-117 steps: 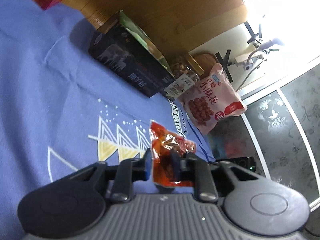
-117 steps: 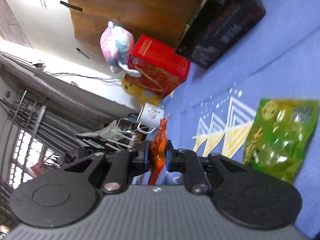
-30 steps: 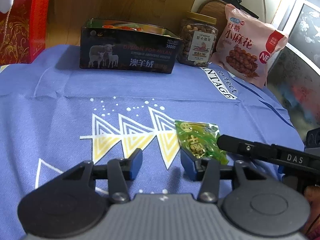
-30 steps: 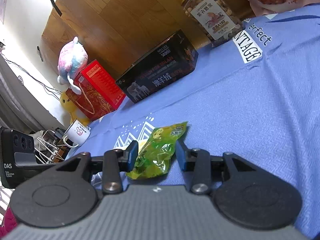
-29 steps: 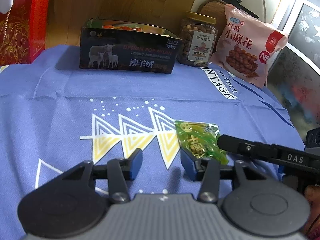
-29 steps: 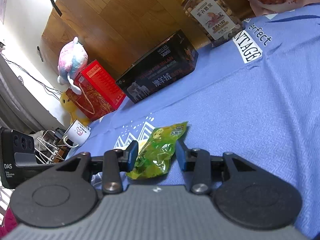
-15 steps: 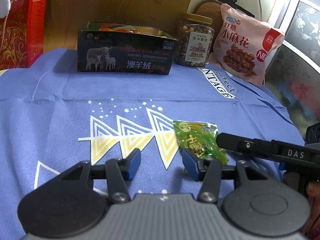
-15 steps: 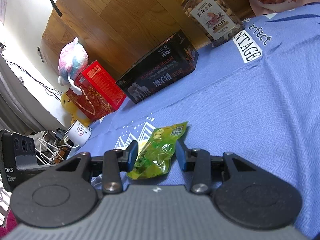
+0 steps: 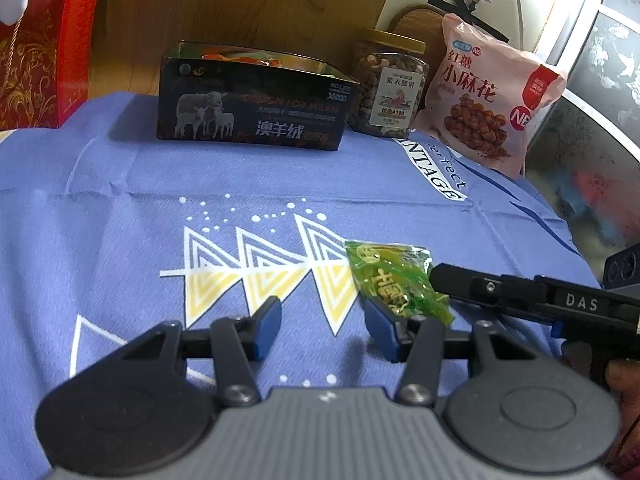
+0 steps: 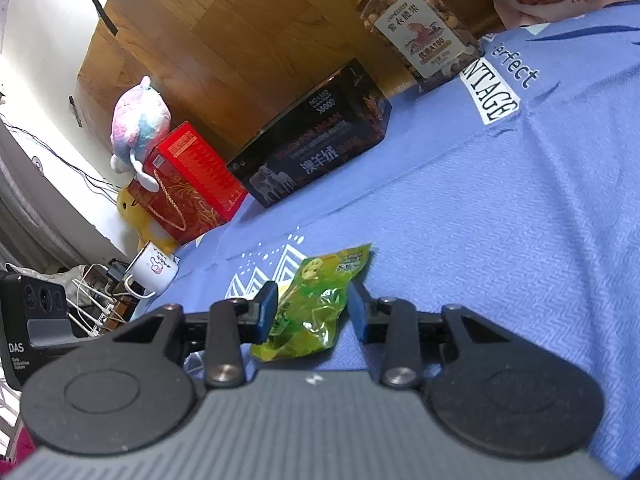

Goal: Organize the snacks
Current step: 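Lower both grippers to the green pickled snack pack and close on it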

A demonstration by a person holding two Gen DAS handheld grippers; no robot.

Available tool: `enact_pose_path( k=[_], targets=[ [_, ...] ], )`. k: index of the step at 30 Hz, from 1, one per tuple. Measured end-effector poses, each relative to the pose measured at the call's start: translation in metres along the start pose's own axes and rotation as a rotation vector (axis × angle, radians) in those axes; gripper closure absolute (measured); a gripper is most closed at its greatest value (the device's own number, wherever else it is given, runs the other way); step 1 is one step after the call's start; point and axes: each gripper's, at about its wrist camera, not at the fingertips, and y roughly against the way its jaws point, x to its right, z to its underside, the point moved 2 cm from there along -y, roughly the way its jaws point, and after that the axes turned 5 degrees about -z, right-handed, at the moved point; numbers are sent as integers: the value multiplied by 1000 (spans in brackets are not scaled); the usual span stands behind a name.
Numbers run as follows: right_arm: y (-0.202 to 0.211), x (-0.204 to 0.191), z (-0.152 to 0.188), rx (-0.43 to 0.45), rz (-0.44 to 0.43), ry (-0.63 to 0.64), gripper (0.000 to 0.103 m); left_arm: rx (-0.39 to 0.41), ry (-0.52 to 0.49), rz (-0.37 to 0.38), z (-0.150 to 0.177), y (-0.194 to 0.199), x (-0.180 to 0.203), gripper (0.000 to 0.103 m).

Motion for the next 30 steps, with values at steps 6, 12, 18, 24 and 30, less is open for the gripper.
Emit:
enact_pose_path(
  k=[6, 12, 18, 24, 30],
  targets=[
    [-6, 2, 1, -31, 10, -43, 94, -3, 39, 35, 1, 5, -10, 56],
    [-17, -7, 10, -78, -34, -115, 97, 0, 119, 68, 4, 13, -33, 56],
    [-31, -23, 23, -156, -109, -174, 96, 13, 185, 68, 4, 19, -57, 56],
    [-26, -41, 30, -208, -120, -105, 91, 19, 262, 115, 3, 29, -78, 54],
    [-10, -28, 17, -139, -78, -116, 89, 47, 315, 172, 7, 54, -92, 52]
  ],
)
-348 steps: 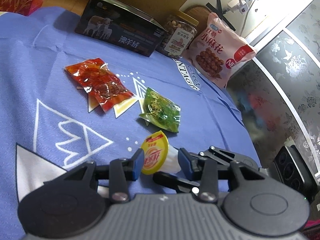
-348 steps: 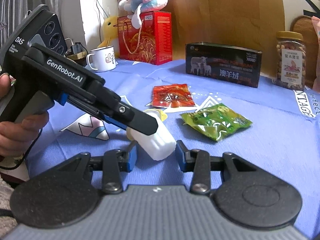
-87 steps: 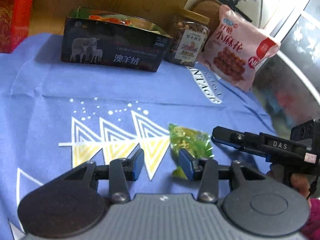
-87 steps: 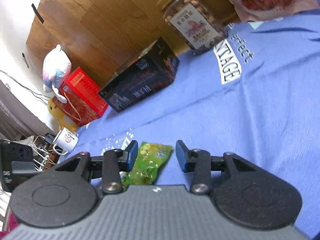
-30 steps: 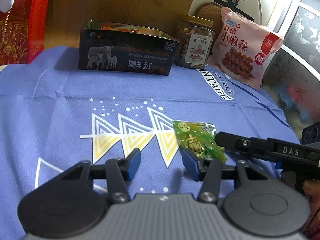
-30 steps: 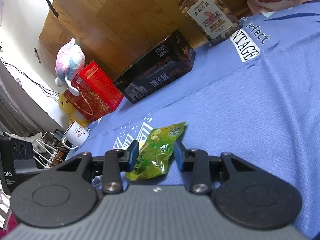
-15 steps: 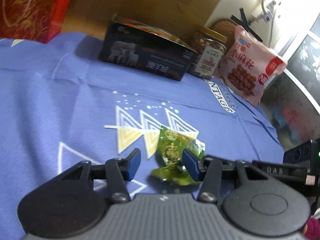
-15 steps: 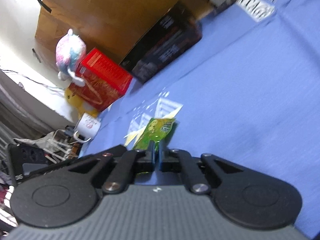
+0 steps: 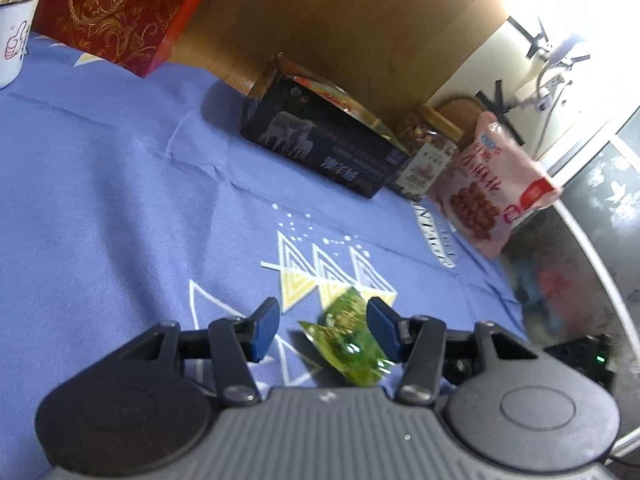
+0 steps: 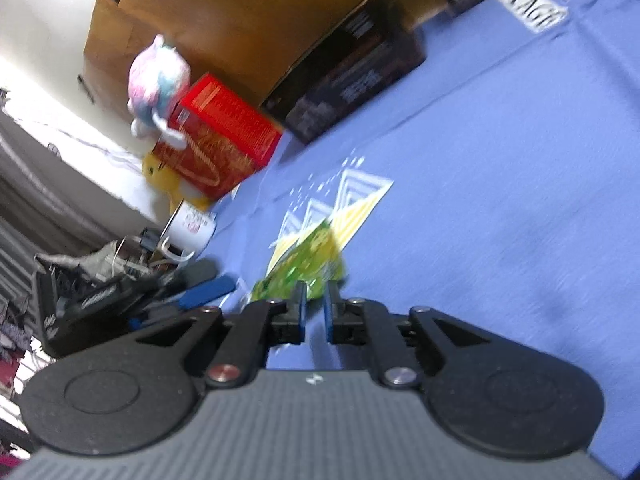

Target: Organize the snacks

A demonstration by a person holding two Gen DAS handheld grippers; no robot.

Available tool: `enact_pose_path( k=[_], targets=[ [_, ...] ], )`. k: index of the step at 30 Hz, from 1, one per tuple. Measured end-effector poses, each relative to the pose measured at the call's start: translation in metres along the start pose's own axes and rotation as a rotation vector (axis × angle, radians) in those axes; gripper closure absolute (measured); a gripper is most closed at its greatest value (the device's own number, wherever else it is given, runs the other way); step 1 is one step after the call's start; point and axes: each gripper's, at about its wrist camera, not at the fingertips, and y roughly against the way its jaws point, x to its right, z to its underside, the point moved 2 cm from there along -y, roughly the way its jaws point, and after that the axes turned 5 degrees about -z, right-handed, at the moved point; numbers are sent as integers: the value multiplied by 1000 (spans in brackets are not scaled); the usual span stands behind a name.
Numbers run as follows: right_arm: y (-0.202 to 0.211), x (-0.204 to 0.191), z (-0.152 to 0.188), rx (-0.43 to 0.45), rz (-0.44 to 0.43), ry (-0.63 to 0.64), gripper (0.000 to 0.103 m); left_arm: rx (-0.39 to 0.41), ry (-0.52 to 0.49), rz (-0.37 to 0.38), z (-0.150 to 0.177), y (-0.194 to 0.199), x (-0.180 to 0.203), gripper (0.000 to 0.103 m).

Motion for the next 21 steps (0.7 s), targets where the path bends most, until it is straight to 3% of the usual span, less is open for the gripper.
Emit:
enact_pose_path(
  k=[4, 8, 11, 14, 21],
  targets=[
    [1, 5, -10, 25, 8, -5, 75, -44, 15, 43, 7, -2, 4, 51],
    [-14, 4, -17, -5, 31, 36, 75, -96, 38, 47, 14, -19, 7, 51],
    [-25, 3, -16, -34, 0, 20, 77, -111, 73, 63, 18, -31, 5, 64],
    [-32, -6, -11, -62, -26, 43, 77, -106, 69, 31, 19, -32, 2, 82],
    [-36, -9, -8, -66, -45, 49, 77, -113, 95, 63, 18, -33, -7, 82]
  ],
)
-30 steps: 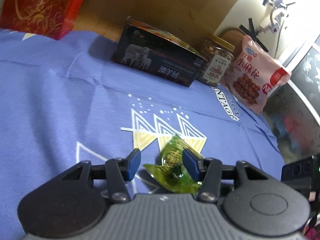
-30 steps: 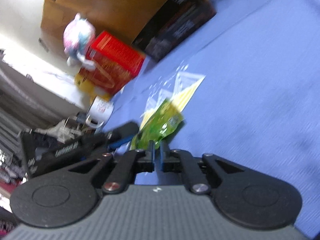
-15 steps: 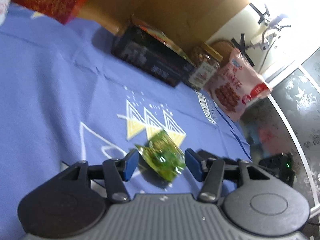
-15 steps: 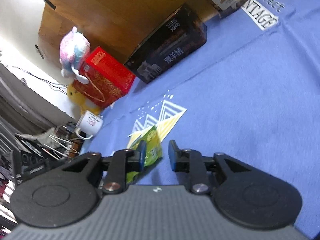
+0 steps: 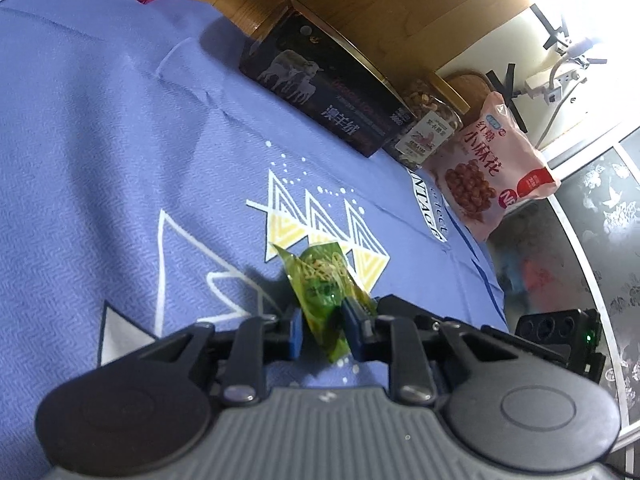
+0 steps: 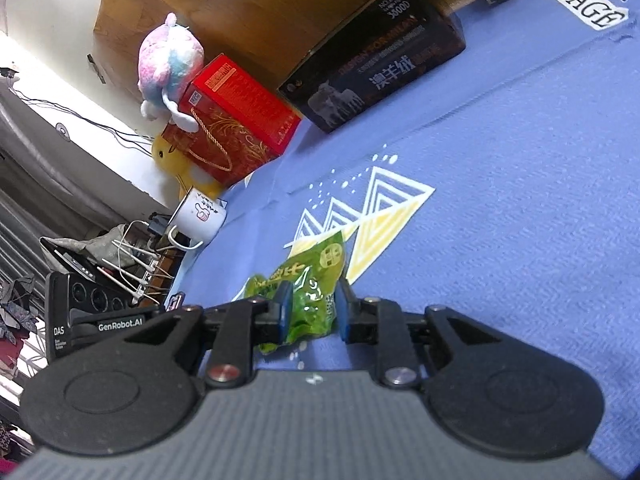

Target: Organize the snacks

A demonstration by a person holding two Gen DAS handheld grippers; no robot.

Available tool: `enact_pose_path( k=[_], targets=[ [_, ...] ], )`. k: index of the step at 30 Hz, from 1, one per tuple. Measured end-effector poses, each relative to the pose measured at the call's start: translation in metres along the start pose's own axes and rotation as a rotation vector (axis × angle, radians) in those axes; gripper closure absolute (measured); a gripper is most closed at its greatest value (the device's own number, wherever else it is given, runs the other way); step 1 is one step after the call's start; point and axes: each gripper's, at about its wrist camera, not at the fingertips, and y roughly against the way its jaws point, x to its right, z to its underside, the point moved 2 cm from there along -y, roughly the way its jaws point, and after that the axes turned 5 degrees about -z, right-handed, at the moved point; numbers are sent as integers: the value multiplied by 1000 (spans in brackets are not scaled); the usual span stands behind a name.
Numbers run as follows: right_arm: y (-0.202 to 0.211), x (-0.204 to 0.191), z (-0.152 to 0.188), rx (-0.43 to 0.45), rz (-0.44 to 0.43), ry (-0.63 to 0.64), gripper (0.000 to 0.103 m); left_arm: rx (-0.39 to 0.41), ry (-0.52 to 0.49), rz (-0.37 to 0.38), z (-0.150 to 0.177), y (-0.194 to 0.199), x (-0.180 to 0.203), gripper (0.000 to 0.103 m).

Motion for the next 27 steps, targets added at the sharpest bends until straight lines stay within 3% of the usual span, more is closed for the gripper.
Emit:
enact_pose_path(
  k=[8, 13, 16, 21, 27],
  targets=[
    [-5, -1, -2, 2, -4, 1, 76, -34, 127, 130, -5, -1, -21, 86],
    [-8, 0, -4, 15, -12, -8, 73, -15, 170, 254, -9, 8, -25, 86],
    [-8, 1, -5, 17, -67, -58, 64, -7, 169, 275, -11, 11, -24, 86],
    [-9, 2, -5, 3, -128, -128, 65, -2, 168, 279, -14, 11, -25, 86],
    [-4, 0, -4, 23, -121, -135, 84, 20, 130, 251, -15, 13, -21, 87]
  ],
)
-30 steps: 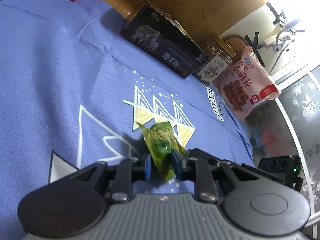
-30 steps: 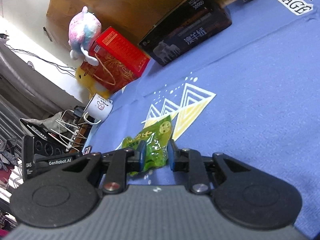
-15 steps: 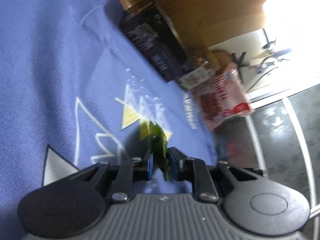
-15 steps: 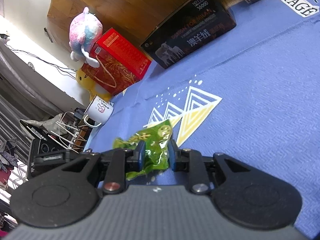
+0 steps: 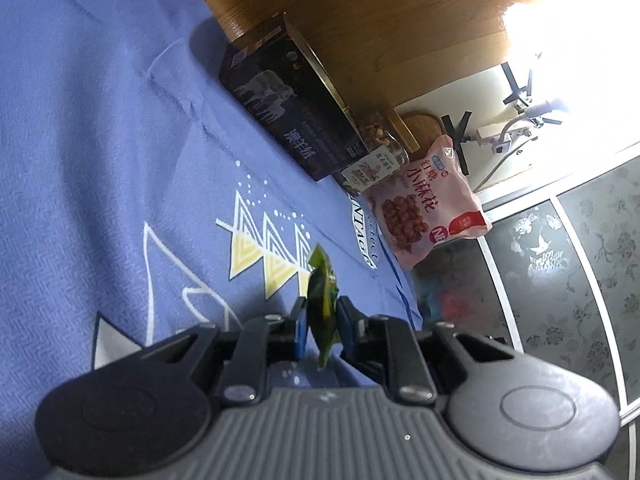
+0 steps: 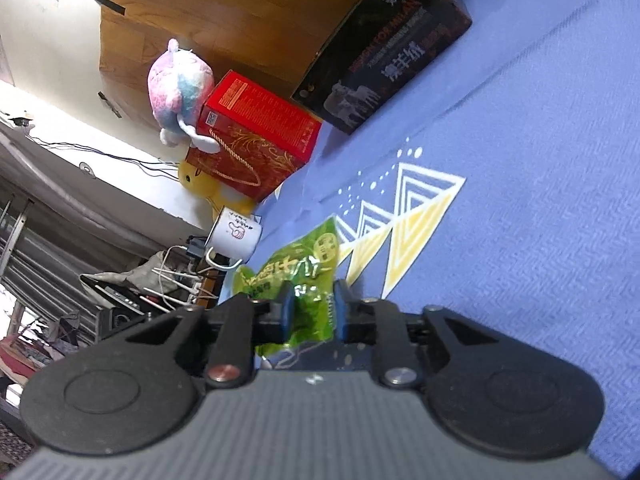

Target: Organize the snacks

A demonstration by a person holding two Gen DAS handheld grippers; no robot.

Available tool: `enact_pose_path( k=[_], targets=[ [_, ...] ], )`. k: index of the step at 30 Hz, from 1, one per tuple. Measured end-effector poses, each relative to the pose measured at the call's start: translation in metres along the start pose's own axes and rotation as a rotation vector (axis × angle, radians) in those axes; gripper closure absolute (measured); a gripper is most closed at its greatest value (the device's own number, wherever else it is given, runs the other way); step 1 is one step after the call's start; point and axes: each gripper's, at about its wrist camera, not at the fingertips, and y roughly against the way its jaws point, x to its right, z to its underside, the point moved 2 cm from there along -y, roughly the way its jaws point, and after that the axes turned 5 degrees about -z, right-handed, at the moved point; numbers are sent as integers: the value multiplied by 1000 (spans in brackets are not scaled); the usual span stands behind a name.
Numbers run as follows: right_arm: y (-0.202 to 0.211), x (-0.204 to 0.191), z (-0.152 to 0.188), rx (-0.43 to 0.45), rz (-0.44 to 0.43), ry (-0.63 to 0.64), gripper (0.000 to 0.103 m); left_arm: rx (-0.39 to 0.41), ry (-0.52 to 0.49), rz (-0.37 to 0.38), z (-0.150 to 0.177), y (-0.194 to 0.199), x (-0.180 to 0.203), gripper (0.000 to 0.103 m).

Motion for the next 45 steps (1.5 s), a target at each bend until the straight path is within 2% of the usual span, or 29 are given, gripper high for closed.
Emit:
enact_pose_path(
  k=[5, 8, 27, 45],
  targets=[
    [1, -7, -1, 16, 6, 33, 86, 15, -38, -25, 0, 1, 5, 86],
    [1, -11, -2, 24, 8, 55, 91, 21, -58, -51, 0, 1, 5, 85],
    [-8, -10, -6, 3, 58, 111, 92, 20, -84, -84, -5, -4, 0, 85],
    [-16, -8, -29, 11, 60, 128, 92, 25, -124, -110, -29, -16, 10, 86]
  ],
)
